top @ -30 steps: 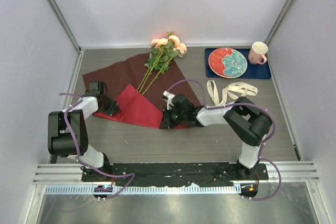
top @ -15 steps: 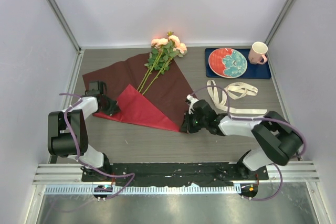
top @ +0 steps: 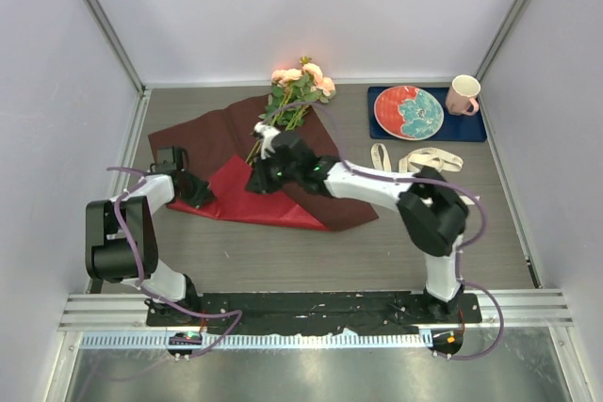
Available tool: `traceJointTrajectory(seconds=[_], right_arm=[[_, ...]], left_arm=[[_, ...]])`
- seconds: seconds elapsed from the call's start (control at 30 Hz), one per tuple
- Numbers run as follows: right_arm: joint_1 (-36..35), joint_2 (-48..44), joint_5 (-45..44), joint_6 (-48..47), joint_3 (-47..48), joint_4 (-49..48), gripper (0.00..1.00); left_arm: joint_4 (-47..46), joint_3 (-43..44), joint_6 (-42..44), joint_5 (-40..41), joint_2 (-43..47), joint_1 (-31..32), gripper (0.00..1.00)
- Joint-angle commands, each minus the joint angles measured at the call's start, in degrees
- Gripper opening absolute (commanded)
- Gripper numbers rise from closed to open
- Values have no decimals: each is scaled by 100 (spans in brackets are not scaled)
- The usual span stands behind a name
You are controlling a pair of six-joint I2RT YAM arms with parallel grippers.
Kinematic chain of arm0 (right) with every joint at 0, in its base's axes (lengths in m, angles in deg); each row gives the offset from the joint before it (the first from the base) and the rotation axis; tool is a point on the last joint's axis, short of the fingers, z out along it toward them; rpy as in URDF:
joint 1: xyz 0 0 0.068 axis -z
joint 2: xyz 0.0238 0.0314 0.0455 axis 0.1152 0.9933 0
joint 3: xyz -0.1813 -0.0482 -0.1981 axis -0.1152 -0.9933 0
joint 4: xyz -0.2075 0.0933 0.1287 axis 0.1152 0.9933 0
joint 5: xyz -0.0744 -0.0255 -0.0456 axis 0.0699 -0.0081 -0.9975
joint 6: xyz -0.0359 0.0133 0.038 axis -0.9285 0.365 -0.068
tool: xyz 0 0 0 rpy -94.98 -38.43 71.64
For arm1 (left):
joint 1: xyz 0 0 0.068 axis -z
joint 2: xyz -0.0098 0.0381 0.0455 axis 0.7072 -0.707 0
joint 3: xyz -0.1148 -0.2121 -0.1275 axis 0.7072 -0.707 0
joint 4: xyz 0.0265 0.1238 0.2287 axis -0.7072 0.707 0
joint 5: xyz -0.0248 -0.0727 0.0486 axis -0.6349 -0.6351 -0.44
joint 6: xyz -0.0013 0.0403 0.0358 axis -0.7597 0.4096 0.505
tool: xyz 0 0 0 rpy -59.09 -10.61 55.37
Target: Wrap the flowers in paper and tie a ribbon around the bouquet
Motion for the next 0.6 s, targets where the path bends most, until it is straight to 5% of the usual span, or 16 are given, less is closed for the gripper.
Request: traceJointTrajectory(seconds=[0.0, 0.27, 0.5, 0.57], right_arm=[[-271, 899, 588, 154, 653, -643, 20], [-307, 1920, 449, 85, 1059, -917, 0], [-298, 2079, 281, 462, 550, -1277, 0], [-307, 2123, 325, 472, 549, -1312, 0]], left_arm=[[413, -53, 433, 256, -97, 5, 0], [141, -44, 723, -131, 158, -4, 1], [70, -184, 803, -482, 825, -144, 37], [53, -376, 741, -509, 1097, -346, 38]])
